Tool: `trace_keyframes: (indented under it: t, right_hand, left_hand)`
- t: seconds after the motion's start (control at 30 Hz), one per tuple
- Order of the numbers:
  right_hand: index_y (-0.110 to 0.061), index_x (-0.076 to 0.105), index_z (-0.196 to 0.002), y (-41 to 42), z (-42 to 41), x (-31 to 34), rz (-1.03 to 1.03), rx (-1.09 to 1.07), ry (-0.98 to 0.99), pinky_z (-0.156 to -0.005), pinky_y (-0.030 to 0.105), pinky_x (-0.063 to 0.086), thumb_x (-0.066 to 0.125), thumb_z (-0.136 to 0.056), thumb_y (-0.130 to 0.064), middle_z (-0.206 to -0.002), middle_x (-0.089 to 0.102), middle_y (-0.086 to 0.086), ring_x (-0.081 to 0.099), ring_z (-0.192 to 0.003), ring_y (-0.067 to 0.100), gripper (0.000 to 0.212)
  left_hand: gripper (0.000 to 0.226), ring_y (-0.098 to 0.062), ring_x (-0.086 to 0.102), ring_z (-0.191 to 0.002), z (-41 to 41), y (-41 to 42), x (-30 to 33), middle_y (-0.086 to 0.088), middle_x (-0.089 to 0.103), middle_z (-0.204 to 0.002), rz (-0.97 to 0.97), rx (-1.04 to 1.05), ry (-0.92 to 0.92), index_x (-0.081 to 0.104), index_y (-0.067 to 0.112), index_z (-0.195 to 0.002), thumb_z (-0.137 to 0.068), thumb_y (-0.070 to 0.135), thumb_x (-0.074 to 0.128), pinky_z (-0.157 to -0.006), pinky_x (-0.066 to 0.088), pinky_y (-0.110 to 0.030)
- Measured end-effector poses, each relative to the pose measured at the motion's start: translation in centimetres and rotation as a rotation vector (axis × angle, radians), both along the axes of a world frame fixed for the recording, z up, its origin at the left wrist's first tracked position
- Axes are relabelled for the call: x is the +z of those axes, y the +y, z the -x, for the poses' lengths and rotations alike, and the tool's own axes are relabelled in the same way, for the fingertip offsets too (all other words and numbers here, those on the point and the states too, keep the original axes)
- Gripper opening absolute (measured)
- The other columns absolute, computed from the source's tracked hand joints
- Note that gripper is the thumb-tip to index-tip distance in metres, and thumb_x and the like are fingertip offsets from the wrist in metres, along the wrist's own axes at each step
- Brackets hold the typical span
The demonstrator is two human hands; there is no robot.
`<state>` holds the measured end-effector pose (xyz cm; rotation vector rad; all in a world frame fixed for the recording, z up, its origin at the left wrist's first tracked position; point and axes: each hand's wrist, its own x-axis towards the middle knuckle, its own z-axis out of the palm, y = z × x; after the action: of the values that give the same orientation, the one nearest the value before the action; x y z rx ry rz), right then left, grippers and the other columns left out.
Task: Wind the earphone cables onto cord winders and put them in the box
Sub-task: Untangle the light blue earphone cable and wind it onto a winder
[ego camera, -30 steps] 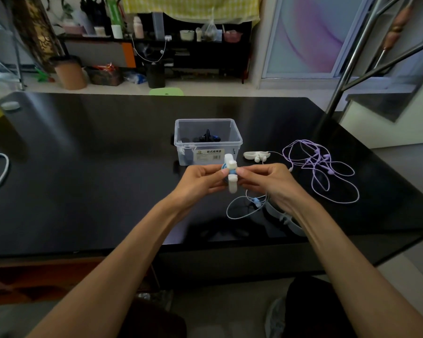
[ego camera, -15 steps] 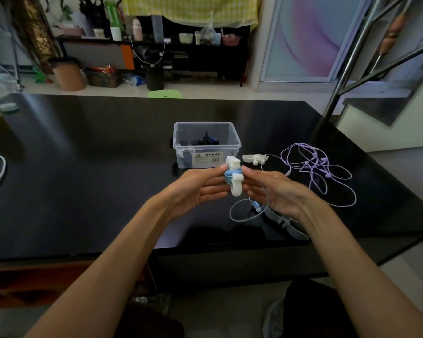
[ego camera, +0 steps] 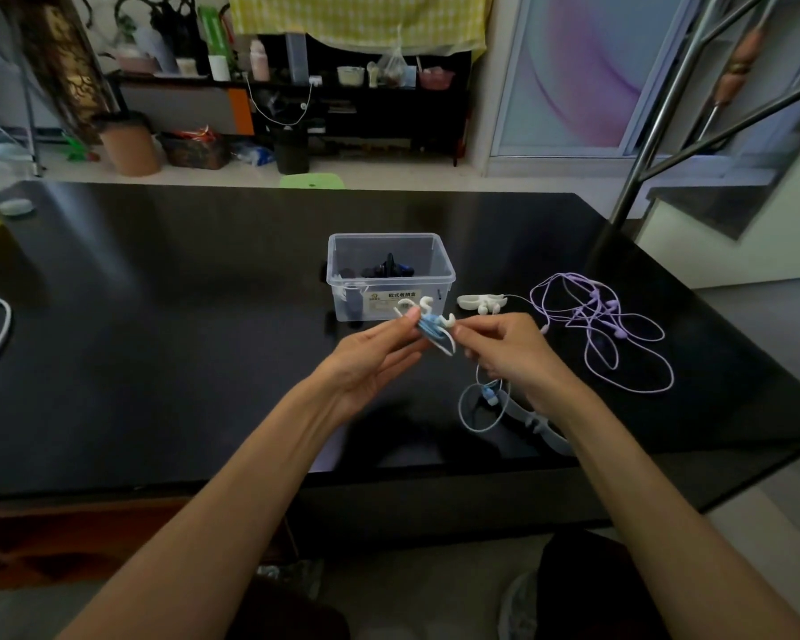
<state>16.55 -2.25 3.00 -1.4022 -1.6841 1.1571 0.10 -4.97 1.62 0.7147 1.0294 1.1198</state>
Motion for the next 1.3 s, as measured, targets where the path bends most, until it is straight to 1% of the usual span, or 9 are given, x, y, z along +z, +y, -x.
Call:
trace_keyframes:
  t: [0.2,0.33,0.43,0.5,0.57,0.67,0.87,1.03,1.3]
  right_hand:
    - [-0.020,0.074,-0.101,0.0,0.5,0.0,-0.161,0.153,-0.506,-0.069,0.031,0.051,0.053,-0.094,-0.023,-0.072,0.066,0.002,0.061,-0.071,0.016,0.022]
    - [-0.026,0.074,-0.098,-0.6,1.0,0.4,-0.377,0.008,-0.682,-0.077,0.037,0.053,0.058,-0.089,-0.041,-0.089,0.072,-0.002,0.064,-0.086,0.020,0.024]
    - [-0.026,0.068,-0.105,-0.4,1.0,0.3,-0.412,0.170,-0.725,-0.081,0.040,0.052,0.051,-0.093,-0.038,-0.100,0.070,0.000,0.064,-0.095,0.021,0.024]
    - [-0.029,0.063,-0.113,-0.3,1.0,0.2,-0.333,0.342,-0.719,-0.086,0.045,0.051,0.047,-0.095,-0.031,-0.108,0.068,0.002,0.063,-0.100,0.025,0.025]
    - [-0.029,0.064,-0.111,-0.2,0.6,0.4,-0.316,0.409,-0.723,-0.084,0.045,0.051,0.047,-0.096,-0.028,-0.097,0.070,0.000,0.064,-0.094,0.021,0.023]
    - [-0.025,0.072,-0.097,-0.2,0.0,1.3,-0.368,0.409,-0.704,-0.079,0.040,0.054,0.057,-0.092,-0.031,-0.069,0.067,-0.009,0.064,-0.074,0.006,0.017]
    - [-0.030,0.071,-0.070,0.1,-1.7,2.7,-0.388,0.338,-0.583,-0.075,0.036,0.056,0.077,-0.066,-0.046,-0.076,0.067,-0.008,0.063,-0.076,0.007,0.017]
    - [-0.025,0.075,-0.075,0.4,-4.1,3.3,-0.175,0.371,-0.354,-0.076,0.025,0.054,0.073,-0.059,-0.045,-0.080,0.073,-0.003,0.066,-0.080,0.006,0.025]
    - [-0.023,0.072,-0.074,0.5,-4.6,2.6,-0.039,0.377,-0.206,-0.058,0.004,0.044,0.074,-0.069,-0.031,-0.074,0.072,-0.006,0.063,-0.067,-0.006,0.010]
  left_hand:
    - [0.032,-0.003,0.069,-0.091,-0.4,-0.2,-0.6,0.005,0.074,-0.097,-0.027,0.137,0.184,0.069,0.018,-0.106,-0.082,0.038,0.067,-0.082,0.051,-0.023]
    - [0.031,-0.006,0.068,-0.095,-0.6,0.1,-0.8,0.002,0.074,-0.097,-0.023,0.243,0.198,0.070,0.015,-0.104,-0.081,0.036,0.070,-0.084,0.052,-0.027]
    - [0.029,-0.007,0.069,-0.089,-0.7,0.3,-0.9,-0.002,0.074,-0.096,-0.054,0.274,0.229,0.070,0.013,-0.104,-0.083,0.033,0.069,-0.075,0.054,-0.024]
    - [0.025,-0.004,0.070,-0.075,-0.7,0.3,-0.8,-0.004,0.073,-0.089,-0.102,0.281,0.243,0.070,0.009,-0.103,-0.086,0.027,0.067,-0.061,0.054,-0.017]
    - [0.023,-0.002,0.069,-0.067,-0.7,0.2,-0.7,-0.002,0.072,-0.084,-0.143,0.251,0.297,0.070,0.006,-0.103,-0.088,0.023,0.065,-0.055,0.051,-0.013]
    - [0.027,-0.002,0.068,-0.071,-0.3,0.0,-0.7,0.001,0.071,-0.087,-0.130,0.095,0.437,0.068,0.010,-0.109,-0.088,0.025,0.065,-0.063,0.056,-0.014]
    - [0.029,-0.008,0.068,-0.085,0.3,-0.3,0.0,0.001,0.072,-0.096,0.061,-0.420,0.417,0.068,0.017,-0.112,-0.089,0.031,0.058,-0.073,0.056,-0.021]
    - [0.045,-0.019,0.058,-0.107,0.8,-0.1,0.4,-0.011,0.062,-0.120,0.047,-0.630,0.325,0.059,0.012,-0.126,-0.087,0.036,0.053,-0.097,0.048,-0.033]
    - [0.046,-0.013,0.064,-0.102,0.7,-0.2,0.5,-0.007,0.064,-0.121,0.047,-0.735,0.295,0.054,0.013,-0.130,-0.089,0.034,0.048,-0.090,0.052,-0.029]
